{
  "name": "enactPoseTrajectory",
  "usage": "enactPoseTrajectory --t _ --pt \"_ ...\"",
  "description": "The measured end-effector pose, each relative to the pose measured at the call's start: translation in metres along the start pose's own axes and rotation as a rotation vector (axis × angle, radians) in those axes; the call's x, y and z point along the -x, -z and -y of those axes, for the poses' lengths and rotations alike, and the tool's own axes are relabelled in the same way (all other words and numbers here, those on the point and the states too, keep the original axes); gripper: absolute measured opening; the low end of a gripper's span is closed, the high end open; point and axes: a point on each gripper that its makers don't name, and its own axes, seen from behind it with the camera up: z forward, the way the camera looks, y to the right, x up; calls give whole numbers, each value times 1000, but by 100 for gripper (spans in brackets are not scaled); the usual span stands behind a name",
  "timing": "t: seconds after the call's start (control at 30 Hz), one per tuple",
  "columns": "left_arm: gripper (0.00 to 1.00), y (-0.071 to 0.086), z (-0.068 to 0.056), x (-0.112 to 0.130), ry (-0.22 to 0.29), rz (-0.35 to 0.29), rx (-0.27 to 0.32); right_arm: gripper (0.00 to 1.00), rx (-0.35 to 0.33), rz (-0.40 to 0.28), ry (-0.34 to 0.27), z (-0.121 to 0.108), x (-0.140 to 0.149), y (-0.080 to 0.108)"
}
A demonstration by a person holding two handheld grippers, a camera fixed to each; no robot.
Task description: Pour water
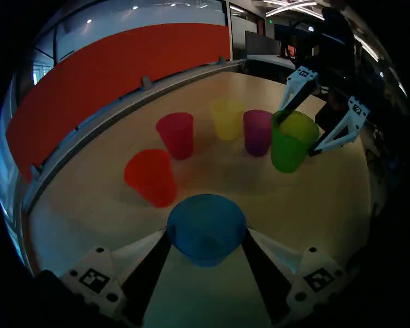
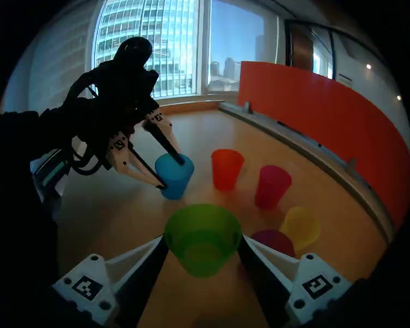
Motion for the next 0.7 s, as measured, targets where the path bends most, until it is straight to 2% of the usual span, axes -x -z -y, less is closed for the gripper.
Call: enactPoseTrajectory --t 0.2,0.7 --pt "87 -5 -1 4 3 3 6 91 -1 9 0 0 4 -4" --pt "87 -2 -2 11 9 7 10 91 3 29 3 3 16 -8"
